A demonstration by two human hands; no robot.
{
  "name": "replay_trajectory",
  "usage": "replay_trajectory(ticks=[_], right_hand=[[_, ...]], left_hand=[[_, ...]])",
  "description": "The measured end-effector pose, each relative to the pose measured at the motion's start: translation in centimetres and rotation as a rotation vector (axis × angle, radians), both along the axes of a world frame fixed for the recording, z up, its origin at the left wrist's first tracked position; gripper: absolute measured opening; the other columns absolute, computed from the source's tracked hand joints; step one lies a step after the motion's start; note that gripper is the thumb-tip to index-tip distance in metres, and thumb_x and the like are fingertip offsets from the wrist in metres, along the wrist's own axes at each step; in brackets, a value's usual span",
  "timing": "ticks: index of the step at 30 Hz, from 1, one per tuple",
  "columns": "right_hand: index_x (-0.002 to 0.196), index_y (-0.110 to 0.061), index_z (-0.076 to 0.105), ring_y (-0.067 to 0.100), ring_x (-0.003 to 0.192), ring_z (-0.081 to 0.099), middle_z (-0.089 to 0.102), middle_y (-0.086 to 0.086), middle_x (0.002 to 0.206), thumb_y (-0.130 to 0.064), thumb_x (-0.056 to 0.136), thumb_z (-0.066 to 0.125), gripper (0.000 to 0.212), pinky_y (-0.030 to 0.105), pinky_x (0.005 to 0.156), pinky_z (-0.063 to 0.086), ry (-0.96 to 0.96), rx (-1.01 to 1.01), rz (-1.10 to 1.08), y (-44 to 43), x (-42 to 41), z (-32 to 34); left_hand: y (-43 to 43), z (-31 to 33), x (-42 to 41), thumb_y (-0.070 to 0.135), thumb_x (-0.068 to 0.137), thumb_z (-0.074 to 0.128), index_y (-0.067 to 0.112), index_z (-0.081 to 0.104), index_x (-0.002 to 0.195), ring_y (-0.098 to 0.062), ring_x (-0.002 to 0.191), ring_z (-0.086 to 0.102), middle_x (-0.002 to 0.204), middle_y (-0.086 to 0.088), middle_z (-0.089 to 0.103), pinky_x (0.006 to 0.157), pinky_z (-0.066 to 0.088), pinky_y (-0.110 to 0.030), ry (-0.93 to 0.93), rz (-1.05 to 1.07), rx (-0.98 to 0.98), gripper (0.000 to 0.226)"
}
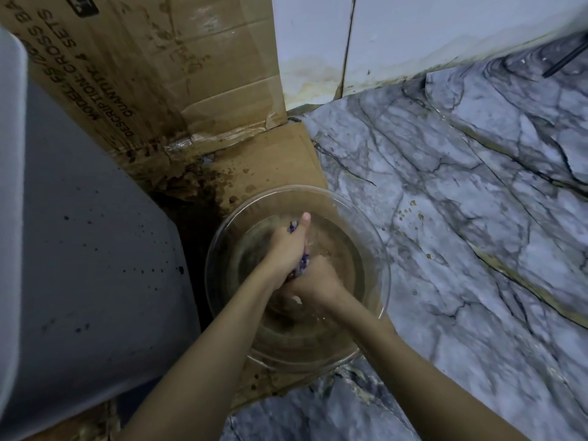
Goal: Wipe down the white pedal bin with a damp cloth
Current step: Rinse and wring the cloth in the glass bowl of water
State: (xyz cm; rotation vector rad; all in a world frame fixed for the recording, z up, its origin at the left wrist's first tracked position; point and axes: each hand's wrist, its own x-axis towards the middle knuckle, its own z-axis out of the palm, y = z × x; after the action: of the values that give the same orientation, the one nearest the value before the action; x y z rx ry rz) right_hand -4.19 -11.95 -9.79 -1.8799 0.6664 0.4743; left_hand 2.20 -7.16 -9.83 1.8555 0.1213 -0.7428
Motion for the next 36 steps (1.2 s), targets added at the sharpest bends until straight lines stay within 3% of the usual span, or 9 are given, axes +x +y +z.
replay_trajectory(ticks=[2,4,6,10,16,23,29,33,36], right_hand=[[0.073,-0.009,0.063,0.016,0.059,0.058,0.058,0.000,0.064,-0.010,0.077,0.060,0.005,0.017,0.049,0.039,-0.080,-0.222,0.113,0.4,-0.3,-0.7],[0.065,-0.014,0.058,0.012,0.053,0.055,0.055,-0.003,0.059,-0.013,0.077,0.059,0.012,0.011,0.044,0.037,-0.107,-0.260,0.082,0.2,-0.8,-0.8],[0.059,-0.015,0.055,0.010,0.043,0.054,0.056,-0.002,0.051,-0.005,0.073,0.064,0.019,0.013,0.043,0.044,-0.027,0.034,-0.094,-0.9,-1.1,0.1],[0.073,-0.008,0.062,0.008,0.043,0.056,0.062,0.004,0.057,0.006,0.079,0.061,0.015,0.015,0.041,0.047,0.141,0.692,-0.212,-3.3,-1.2,2.9],[0.069,-0.004,0.055,0.002,0.026,0.039,0.057,-0.002,0.048,-0.008,0.077,0.065,0.014,0.005,0.027,0.026,0.178,1.183,-0.210,-3.2,-0.7,4.4],[0.055,-0.015,0.043,0.002,0.021,0.026,0.040,-0.008,0.035,-0.004,0.088,0.051,0.036,0.011,0.025,0.017,0.282,0.813,-0.158,-2.3,0.3,4.2],[0.052,-0.011,0.046,0.009,0.026,0.035,0.043,0.000,0.038,0.005,0.067,0.060,0.026,0.014,0.031,0.026,0.130,0.188,-0.253,-1.3,0.5,3.1],[0.069,-0.012,0.057,0.015,0.055,0.055,0.057,0.001,0.063,-0.011,0.076,0.063,0.009,0.019,0.044,0.043,-0.053,-0.216,-0.136,-1.0,0.2,1.3],[0.076,-0.011,0.057,0.017,0.059,0.056,0.058,0.005,0.069,-0.004,0.075,0.065,0.010,0.027,0.054,0.049,-0.057,0.008,-0.078,-2.2,-0.3,1.3]], left_hand=[[-0.2,-0.1,0.0,0.049,0.094,0.042,-0.001,0.063,0.086,-0.028,0.082,0.064,0.083,-0.017,0.068,0.082,0.049,-0.036,0.075,0.122,-0.013,0.054],[-0.3,0.7,0.2,0.056,0.094,0.036,0.008,0.054,0.066,-0.020,0.057,0.054,0.055,-0.005,0.058,0.058,0.045,-0.028,0.273,0.151,-0.142,0.058],[0.3,1.0,0.6,0.063,0.091,0.030,0.011,0.058,0.082,-0.021,0.062,0.057,0.065,-0.009,0.064,0.062,0.048,-0.029,0.470,0.143,-0.352,0.060],[2.5,0.2,0.6,0.067,0.088,0.030,0.028,0.052,0.131,-0.031,0.113,0.060,0.124,-0.013,0.064,0.099,0.044,-0.046,0.642,0.012,-0.621,0.062],[1.4,2.3,0.1,0.039,0.084,0.053,0.017,0.065,0.102,-0.020,0.091,0.068,0.092,-0.007,0.072,0.082,0.055,-0.030,0.593,-0.197,-0.697,0.031],[0.6,3.4,0.7,0.025,0.093,0.054,0.009,0.052,0.069,-0.009,0.044,0.052,0.044,0.004,0.047,0.051,0.049,-0.018,0.391,-0.120,-0.553,0.028],[-0.5,2.7,0.3,0.022,0.094,0.053,0.011,0.051,0.072,-0.011,0.045,0.046,0.044,0.003,0.038,0.052,0.044,-0.020,0.271,-0.009,-0.439,0.025],[-1.1,2.2,0.1,0.023,0.093,0.055,0.011,0.049,0.062,-0.012,0.046,0.051,0.042,0.002,0.043,0.051,0.047,-0.018,0.225,0.107,-0.395,0.034],[-0.8,2.0,0.2,0.020,0.094,0.052,0.009,0.060,0.072,-0.013,0.056,0.064,0.060,-0.003,0.063,0.055,0.054,-0.019,0.322,0.192,-0.488,0.026]])
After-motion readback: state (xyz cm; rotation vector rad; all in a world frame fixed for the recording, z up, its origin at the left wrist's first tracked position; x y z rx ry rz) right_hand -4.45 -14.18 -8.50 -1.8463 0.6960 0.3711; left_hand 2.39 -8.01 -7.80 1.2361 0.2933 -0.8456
